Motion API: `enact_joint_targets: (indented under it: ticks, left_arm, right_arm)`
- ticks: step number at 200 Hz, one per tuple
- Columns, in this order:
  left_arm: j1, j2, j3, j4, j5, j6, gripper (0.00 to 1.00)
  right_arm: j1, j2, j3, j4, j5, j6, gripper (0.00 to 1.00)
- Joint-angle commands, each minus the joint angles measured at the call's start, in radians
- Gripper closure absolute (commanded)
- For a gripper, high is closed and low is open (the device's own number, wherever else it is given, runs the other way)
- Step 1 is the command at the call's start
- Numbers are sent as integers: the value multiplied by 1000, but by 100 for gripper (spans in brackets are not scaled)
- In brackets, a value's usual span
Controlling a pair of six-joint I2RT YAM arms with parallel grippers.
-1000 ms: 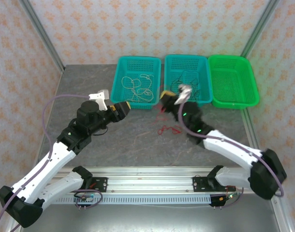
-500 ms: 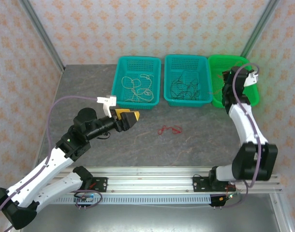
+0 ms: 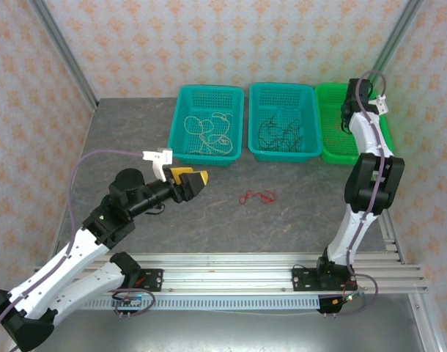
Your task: Untangle the cables
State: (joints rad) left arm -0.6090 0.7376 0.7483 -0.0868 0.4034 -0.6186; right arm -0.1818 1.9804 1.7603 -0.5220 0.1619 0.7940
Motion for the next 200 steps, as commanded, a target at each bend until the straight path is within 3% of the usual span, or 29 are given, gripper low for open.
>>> enact_joint_targets:
  ticks: [1,40,70,121,141,166,200]
  left_arm:
    - [-12,6,-15,4,-24,20,16]
    - [-12,21,-18,14,-22,13,16]
    - [-14,30,-39,37,-28,3,16]
    - [-16,99,-26,34,-19,25,15]
    - [-18,115,-24,43,-17,23,16]
    - [-21,123,-32,61,-20,11,15]
    - [-31,128,-32,57,-24,2,15]
  right_arm:
    - [-1,-15,33,-175,35,-49,29]
    - [-2,-157,-111,-136,-44,-151,28]
    - [23,-392,-388,19,-338,-215,29]
    - [357,-787,-867,157,-423,-302,30]
    - [479,-818,-948,103,-388,-253,31]
    - [602,-739,-978,63,-390,-201,31]
    - [729,-601,-918,57,-312,-315,31]
